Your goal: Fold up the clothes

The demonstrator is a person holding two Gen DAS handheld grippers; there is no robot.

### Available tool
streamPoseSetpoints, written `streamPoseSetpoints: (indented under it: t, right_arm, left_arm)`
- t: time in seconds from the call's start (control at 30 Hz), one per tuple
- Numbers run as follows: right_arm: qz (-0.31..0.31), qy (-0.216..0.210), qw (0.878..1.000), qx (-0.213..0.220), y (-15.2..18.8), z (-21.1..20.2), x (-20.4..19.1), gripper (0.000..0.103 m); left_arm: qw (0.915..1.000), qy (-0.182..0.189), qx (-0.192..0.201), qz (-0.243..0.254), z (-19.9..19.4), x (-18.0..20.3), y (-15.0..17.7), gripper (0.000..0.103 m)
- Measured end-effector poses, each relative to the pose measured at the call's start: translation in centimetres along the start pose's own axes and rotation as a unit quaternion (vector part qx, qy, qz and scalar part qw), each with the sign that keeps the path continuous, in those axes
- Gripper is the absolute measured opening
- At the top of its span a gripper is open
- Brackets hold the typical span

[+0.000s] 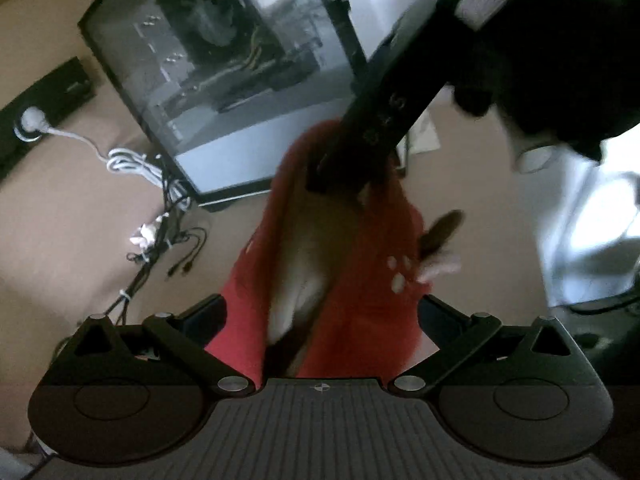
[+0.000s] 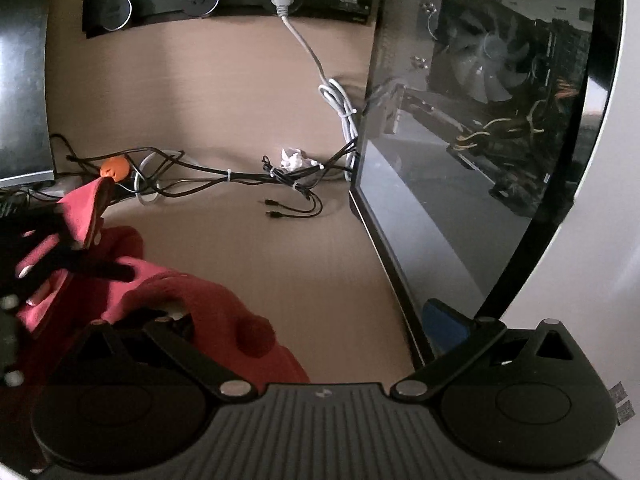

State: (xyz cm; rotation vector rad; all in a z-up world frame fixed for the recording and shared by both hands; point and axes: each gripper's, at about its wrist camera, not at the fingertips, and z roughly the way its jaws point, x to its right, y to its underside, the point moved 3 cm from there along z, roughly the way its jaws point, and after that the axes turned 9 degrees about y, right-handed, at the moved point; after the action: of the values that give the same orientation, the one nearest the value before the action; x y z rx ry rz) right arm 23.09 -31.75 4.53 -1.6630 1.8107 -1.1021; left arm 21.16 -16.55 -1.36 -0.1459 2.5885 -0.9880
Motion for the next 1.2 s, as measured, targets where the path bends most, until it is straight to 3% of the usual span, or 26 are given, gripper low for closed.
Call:
streamPoseSetpoints:
  t: [0.1, 0.2, 0.37, 0.4, 0.43, 0.6, 0.7, 0.8, 0.83, 0.97, 1.1, 1.2]
  right_arm:
    - [0.003, -0.009, 1.0, 0.009, 0.0, -0.6, 0.4, 0.103]
    - [0.004, -0.019, 1.0, 0.017, 0.1, -1.1, 0.8, 0.103]
    - [0.038, -0.065, 0.997, 0.017, 2.3, -3.0, 3.4, 0.103]
    - [0.049, -0.076, 0.996, 0.012, 3.1, -3.4, 4.2, 0.103]
    - [0.057, -0.085, 0.995, 0.004, 4.1, -3.7, 5.0, 0.103]
    - [0.031, -0.076, 0.995, -0.05, 8.9, -1.9, 4.5, 0.103]
    - [0.058, -0.086, 0.993, -0.052, 9.5, 0.7, 2.9, 0.103]
    - [0.124, -0.1, 0.985, -0.063, 8.8, 4.0, 2.0, 0.102]
    - [0.151, -0.108, 0.98, -0.069, 8.3, 5.1, 1.9, 0.096]
    - [0.223, -0.187, 0.954, -0.063, 4.8, 7.4, 0.9, 0.089]
    - [0.188, -0.26, 0.947, -0.008, -0.6, 6.4, -2.9, 0.087]
    - [0.121, -0.303, 0.945, 0.021, -4.3, 5.4, -7.8, 0.087]
  left_arm:
    - [1.0, 0.004, 0.004, 0.005, 1.8, -0.4, -1.1, 0.103]
    - [0.9989, 0.017, 0.001, 0.043, 3.5, -0.1, -2.4, 0.103]
    - [0.9966, 0.07, -0.022, 0.038, 5.9, -0.4, -2.7, 0.103]
    - [0.9961, 0.078, -0.028, 0.03, 6.2, -0.7, -2.5, 0.094]
    - [0.9955, 0.086, -0.035, 0.021, 6.5, -0.9, -2.4, 0.07]
    - [0.994, 0.096, -0.029, -0.044, 6.6, -3.2, -2.1, 0.049]
    - [0.9889, 0.1, -0.014, -0.109, 5.8, -5.4, -2.6, 0.036]
    - [0.9784, 0.097, 0.01, -0.182, 3.8, -7.5, -2.6, 0.031]
    - [0.9739, 0.093, 0.021, -0.206, 2.8, -8.2, -2.5, 0.028]
    - [0.9494, 0.072, 0.067, -0.298, -1.3, -10.9, -1.9, 0.026]
    - [0.9275, 0.011, 0.11, -0.357, -6.9, -12.0, -0.4, 0.025]
    - [0.9027, -0.05, 0.136, -0.405, -11.6, -12.3, 2.5, 0.025]
